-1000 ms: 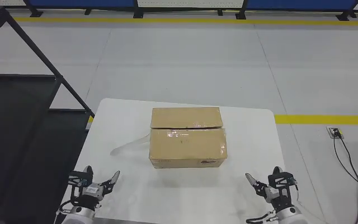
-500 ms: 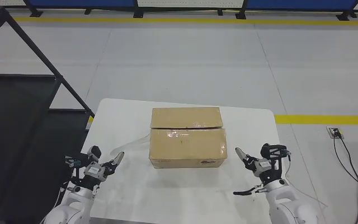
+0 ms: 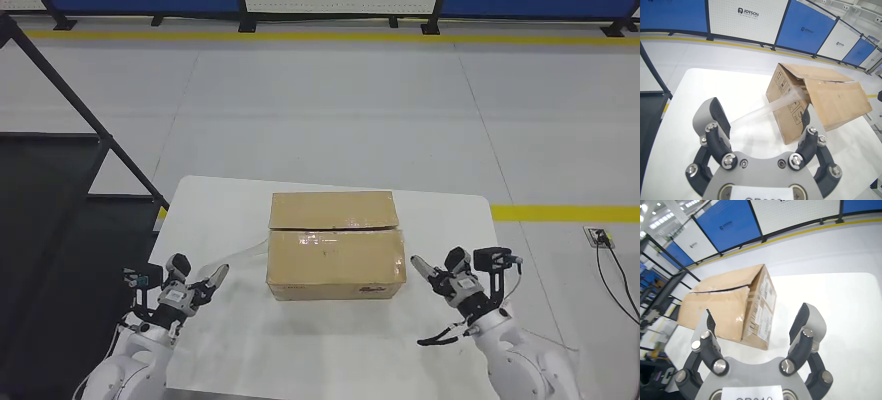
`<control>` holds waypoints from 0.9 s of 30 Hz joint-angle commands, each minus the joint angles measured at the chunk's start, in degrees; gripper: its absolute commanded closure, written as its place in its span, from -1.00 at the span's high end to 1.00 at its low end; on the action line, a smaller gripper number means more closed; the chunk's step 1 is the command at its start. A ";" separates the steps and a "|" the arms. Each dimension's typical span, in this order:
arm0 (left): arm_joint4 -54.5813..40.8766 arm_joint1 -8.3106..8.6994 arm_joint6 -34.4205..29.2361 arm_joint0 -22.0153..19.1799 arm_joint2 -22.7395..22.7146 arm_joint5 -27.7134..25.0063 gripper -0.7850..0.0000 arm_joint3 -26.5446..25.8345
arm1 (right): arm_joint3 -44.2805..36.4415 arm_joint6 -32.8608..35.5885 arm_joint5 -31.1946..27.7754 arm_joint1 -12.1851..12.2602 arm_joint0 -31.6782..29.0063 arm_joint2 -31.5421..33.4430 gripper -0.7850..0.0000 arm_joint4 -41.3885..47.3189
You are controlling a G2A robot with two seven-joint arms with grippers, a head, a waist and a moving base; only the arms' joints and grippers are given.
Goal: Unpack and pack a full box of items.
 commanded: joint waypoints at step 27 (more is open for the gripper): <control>-2.11 -0.66 0.87 -5.06 3.51 0.50 1.00 1.74 | 31.48 30.04 -21.45 -0.33 26.13 -6.17 1.00 43.38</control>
